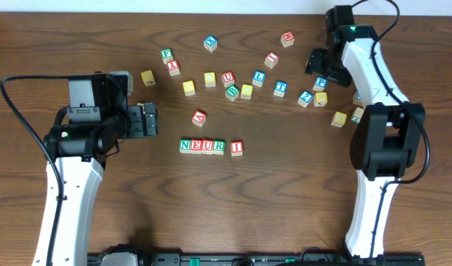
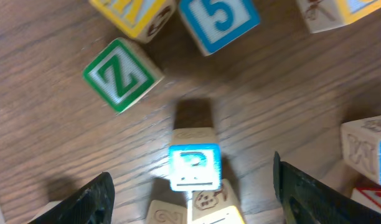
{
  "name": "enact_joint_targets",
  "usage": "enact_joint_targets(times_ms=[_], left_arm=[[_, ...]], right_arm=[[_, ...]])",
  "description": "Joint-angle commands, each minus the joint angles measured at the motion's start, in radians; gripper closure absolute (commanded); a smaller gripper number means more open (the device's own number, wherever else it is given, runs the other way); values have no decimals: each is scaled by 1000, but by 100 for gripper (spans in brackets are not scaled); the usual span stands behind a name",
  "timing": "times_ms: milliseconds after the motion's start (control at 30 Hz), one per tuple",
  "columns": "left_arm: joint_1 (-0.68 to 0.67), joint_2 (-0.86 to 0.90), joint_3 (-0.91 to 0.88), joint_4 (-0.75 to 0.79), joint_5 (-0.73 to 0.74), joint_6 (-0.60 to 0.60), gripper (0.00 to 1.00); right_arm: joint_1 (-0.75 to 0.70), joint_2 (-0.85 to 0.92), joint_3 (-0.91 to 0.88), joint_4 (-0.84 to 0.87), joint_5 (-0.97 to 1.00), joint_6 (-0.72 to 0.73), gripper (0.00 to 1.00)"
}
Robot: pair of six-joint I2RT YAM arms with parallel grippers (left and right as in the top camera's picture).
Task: Spell out NEURIPS
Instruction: 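Lower the right gripper and grasp the blue P block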
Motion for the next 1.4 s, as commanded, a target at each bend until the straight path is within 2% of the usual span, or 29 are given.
enact_joint_targets(times_ms=[0,633,833,1167,1367], left_arm=[[5,-2,23,0,-6,10,2],[5,-2,23,0,-6,10,2],[5,-2,23,0,-6,10,2],[5,-2,23,0,-6,10,2],[5,-2,23,0,-6,10,2]], right_arm=[[-8,17,15,-4,9,11,23],[13,33,-37,26,-10,23,26],[31,34,-106,96,-10,38,25],[21,34,-108,118,5,37,26],[16,34,-108,119,32,38,36]])
